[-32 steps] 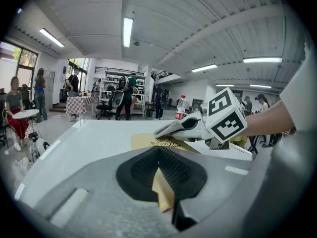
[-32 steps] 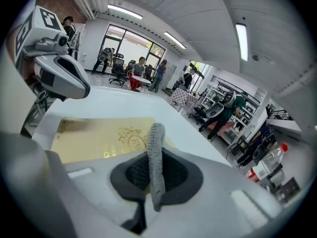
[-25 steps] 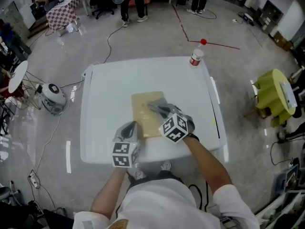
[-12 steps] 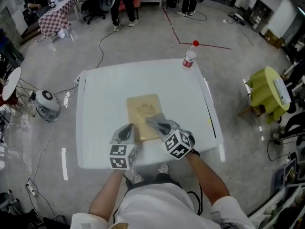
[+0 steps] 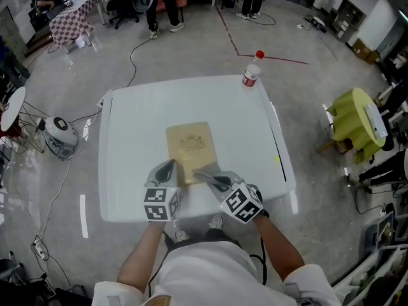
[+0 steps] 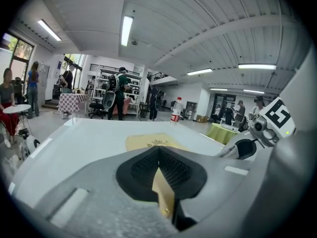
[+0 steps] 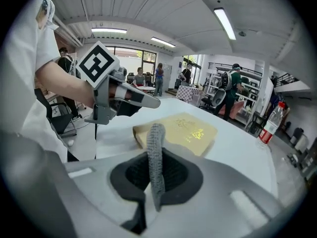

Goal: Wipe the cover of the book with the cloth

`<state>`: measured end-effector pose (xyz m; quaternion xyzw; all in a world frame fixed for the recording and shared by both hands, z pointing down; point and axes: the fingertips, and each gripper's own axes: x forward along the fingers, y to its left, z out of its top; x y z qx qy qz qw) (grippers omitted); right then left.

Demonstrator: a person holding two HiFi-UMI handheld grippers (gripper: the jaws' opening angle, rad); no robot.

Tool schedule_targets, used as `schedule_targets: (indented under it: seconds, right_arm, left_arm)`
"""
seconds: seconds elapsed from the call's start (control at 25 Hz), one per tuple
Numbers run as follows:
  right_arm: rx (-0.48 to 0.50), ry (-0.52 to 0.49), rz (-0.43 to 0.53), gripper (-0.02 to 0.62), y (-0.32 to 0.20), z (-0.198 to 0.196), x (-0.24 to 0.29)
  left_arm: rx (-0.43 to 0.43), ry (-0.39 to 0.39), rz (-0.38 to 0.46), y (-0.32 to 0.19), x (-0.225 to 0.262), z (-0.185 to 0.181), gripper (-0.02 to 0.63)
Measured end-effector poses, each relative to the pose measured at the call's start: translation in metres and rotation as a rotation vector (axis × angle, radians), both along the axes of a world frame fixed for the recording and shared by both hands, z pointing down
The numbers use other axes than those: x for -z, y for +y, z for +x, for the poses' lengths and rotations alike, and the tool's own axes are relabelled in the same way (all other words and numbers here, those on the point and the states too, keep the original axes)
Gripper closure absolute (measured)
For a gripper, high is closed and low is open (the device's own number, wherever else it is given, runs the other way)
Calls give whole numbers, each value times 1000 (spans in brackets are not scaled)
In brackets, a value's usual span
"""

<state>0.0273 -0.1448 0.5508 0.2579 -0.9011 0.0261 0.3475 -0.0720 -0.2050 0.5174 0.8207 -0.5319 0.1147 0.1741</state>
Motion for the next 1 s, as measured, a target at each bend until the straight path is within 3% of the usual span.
schedule_targets:
  seconds: [0.2,0.56,1.0]
  right_arm:
    - [25,-10,-12,585,8,5,5]
    - [-11,-58,173,586,-56,4,67]
    - [41,25,299,586,-137,-52,82]
  left_arm:
    - [13,-1,6,0,3,1,599]
    - [39,-10,19,0,8,-2,600]
    - [89,-49,36,3,9,-29,599]
